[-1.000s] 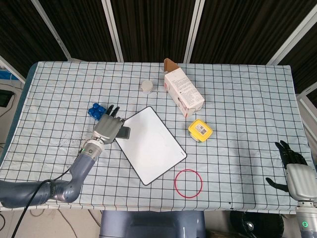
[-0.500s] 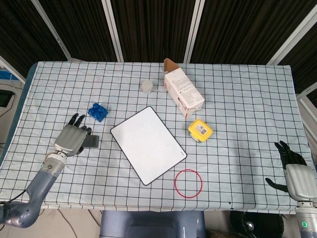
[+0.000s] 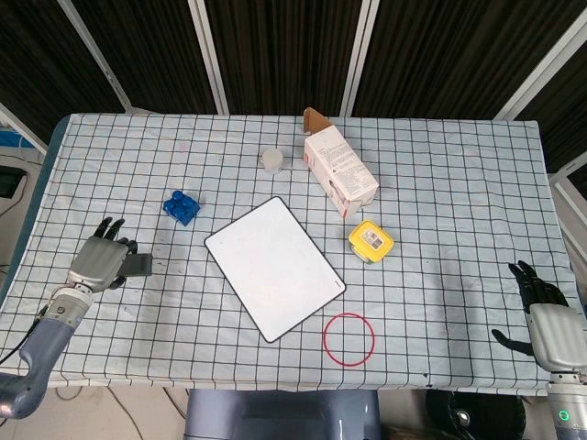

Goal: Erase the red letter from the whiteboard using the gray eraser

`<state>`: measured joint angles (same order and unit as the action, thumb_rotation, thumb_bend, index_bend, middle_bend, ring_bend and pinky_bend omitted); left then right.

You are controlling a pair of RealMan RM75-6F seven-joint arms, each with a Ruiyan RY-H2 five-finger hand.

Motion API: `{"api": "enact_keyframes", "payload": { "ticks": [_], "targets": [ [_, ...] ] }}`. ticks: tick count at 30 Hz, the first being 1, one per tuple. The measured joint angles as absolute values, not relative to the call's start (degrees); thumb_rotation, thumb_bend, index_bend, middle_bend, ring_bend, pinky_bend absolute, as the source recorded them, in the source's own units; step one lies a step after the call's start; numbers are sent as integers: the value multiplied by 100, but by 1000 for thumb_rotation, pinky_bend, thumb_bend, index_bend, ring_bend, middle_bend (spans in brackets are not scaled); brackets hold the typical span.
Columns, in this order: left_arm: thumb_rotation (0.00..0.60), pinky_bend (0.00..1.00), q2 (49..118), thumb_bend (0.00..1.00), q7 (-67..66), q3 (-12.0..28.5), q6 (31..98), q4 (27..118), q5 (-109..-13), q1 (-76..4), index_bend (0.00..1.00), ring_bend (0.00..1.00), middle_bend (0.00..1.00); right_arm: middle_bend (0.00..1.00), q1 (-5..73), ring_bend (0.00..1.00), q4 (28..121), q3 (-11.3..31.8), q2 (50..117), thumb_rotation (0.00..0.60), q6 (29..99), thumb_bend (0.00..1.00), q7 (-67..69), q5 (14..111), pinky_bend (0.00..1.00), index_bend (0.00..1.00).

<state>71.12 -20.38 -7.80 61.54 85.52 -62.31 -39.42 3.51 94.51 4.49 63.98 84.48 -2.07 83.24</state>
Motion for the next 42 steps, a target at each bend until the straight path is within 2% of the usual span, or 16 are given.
{"api": "enact_keyframes", "payload": {
  "ticks": [8, 17, 20, 25, 28, 35, 42],
  "targets": [
    [600, 0, 7500, 278, -1643, -580, 5682, 7784, -6505, -3975, 419, 0, 447, 78, 355, 193, 9454, 453, 6394, 600, 8446, 54, -206, 8325, 206, 77],
    [600, 0, 7661, 212, -1534, -501, 5368, 7507, -6581, -4012, 373, 0, 408, 78, 351, 193, 9460, 454, 6394, 600, 8446, 54, -209, 8314, 206, 77],
    [600, 0, 7665, 190, -1572, -500, 5264, 7498, -6601, -4020, 317, 0, 367, 78, 353, 193, 9466, 457, 6390, 600, 8438, 54, -206, 8306, 206, 77],
    [600, 0, 7642, 139, -1761, -520, 5212, 7532, -6622, -3996, 152, 0, 209, 78, 355, 193, 9478, 461, 6381, 600, 8425, 53, -196, 8289, 206, 77],
    [600, 0, 7595, 98, -1930, -520, 5209, 7630, -6595, -3975, 105, 0, 153, 78, 355, 193, 9481, 463, 6377, 600, 8429, 54, -197, 8293, 206, 77],
    [600, 0, 7350, 95, -2119, -464, 5436, 8143, -6622, -3896, 71, 0, 139, 78, 358, 193, 9486, 474, 6373, 600, 8430, 54, -204, 8279, 206, 77],
    [600, 0, 6743, 95, -2346, -416, 6153, 9165, -6815, -3670, 19, 0, 78, 78, 361, 193, 9481, 470, 6376, 600, 8428, 54, -202, 8290, 206, 77]
  ]
}}
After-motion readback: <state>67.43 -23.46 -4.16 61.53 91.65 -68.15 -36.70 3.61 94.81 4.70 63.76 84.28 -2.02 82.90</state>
